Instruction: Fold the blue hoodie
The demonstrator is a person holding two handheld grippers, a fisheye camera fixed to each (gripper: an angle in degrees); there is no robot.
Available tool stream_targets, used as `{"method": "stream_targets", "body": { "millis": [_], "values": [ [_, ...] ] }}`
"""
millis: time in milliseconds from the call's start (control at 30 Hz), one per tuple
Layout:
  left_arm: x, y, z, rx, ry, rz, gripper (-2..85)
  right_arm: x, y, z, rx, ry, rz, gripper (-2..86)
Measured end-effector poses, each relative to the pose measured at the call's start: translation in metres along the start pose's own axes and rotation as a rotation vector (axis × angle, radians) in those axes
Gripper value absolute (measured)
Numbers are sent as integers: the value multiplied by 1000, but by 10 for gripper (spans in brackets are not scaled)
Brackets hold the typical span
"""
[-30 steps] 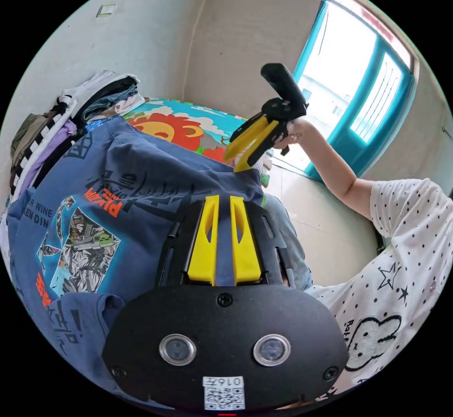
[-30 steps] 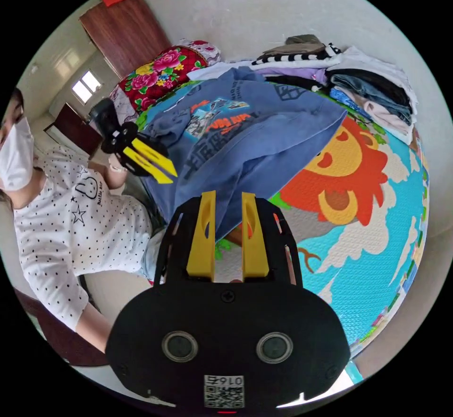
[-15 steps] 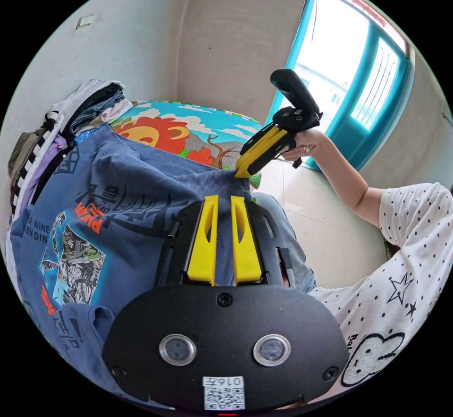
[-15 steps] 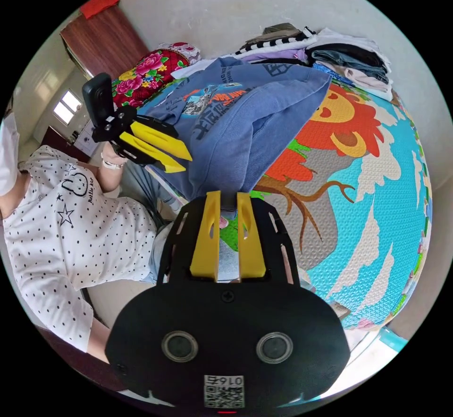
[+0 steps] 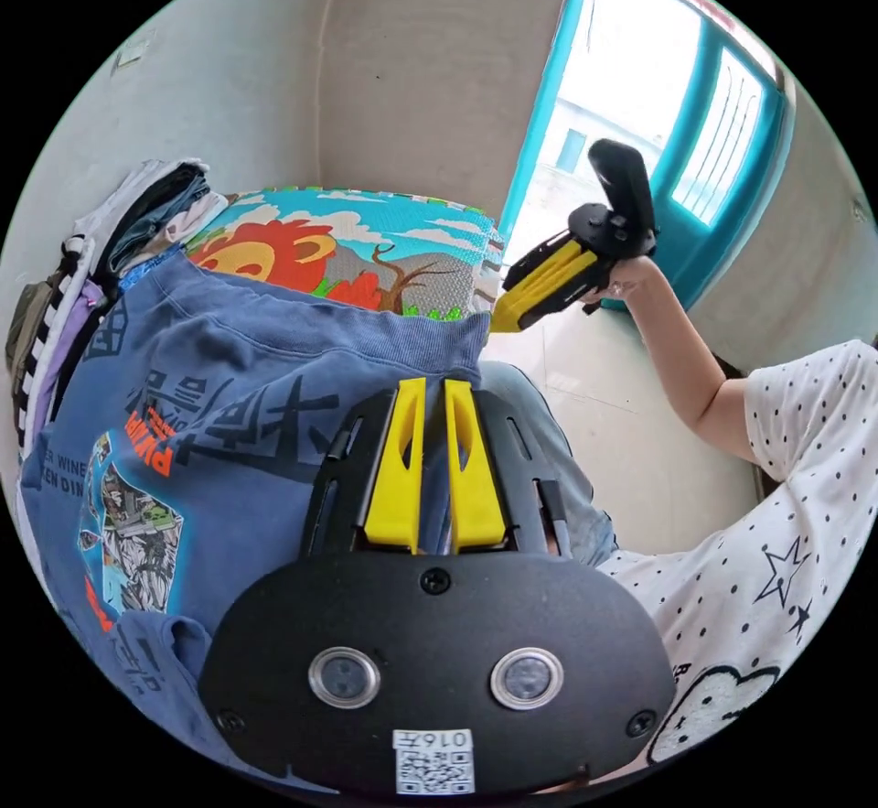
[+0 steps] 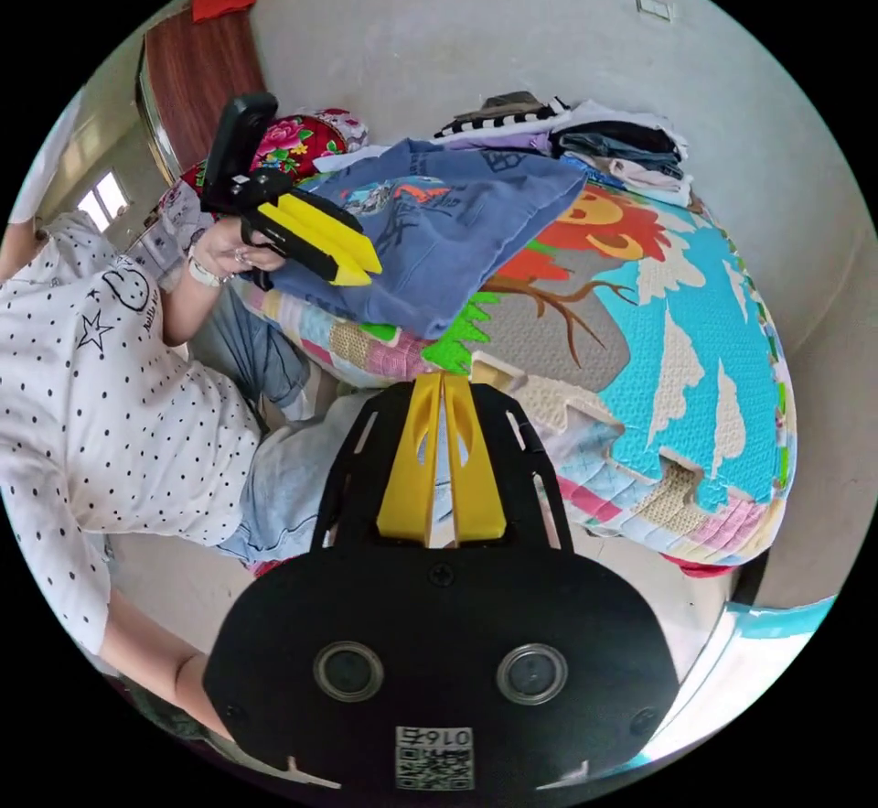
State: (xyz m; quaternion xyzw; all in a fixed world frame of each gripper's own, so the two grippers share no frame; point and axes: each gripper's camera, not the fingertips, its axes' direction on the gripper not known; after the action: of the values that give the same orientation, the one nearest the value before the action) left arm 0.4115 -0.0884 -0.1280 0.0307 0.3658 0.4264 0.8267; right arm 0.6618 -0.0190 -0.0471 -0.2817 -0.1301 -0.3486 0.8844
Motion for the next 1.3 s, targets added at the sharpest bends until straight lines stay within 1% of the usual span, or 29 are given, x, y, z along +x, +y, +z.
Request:
{"method": "stream_targets", "body": {
  "millis": [33,100,167,233,267,333,467,567,633,700,767,867,967,1033,1100,1167,1300],
  "values": [
    [5,-4,-1,-8,-42,14,32,4,-17,0,-128,-32,-47,-4],
    [7,-5,-7,12,-77,14,37,4,-40,-7,-217,-48,-137,-4],
    [2,-2,-16,40,-71,8,44,10,-55,-32,-92,-101,-193,-3],
    [-6,-4,-19,66,-68,-9,44,28,-70,-60,43,-196,-237,0],
    [-11,-8,-19,68,-57,-11,43,34,-74,-65,73,-193,-226,2],
    [-15,-20,-12,48,-17,8,43,54,-91,-77,169,-122,-173,11],
    [-14,-45,25,-58,95,34,49,79,-119,-75,249,32,-64,41],
    [-11,-48,50,-112,56,15,48,98,-147,-60,244,130,13,63],
    [-9,-43,51,-74,21,23,33,113,-172,-44,224,217,66,72],
    [-9,-39,51,-55,8,18,4,124,-195,-28,195,276,79,77],
    [-9,-34,48,-34,2,19,-6,135,-219,-13,176,309,94,82],
    [-6,-29,43,-7,-30,33,-9,164,-258,8,193,227,162,85],
    [-1,-24,40,7,-74,57,-10,198,-295,29,188,135,277,86],
    [0,-20,41,6,-91,69,-10,221,-321,46,147,75,356,90],
    [-1,-16,43,4,-97,72,-10,234,-338,57,84,29,391,94],
    [-4,-9,43,12,-99,72,-10,243,-351,63,72,-57,411,95],
    [-11,2,34,44,-94,74,-10,251,-372,57,95,-99,416,43]
  ]
}}
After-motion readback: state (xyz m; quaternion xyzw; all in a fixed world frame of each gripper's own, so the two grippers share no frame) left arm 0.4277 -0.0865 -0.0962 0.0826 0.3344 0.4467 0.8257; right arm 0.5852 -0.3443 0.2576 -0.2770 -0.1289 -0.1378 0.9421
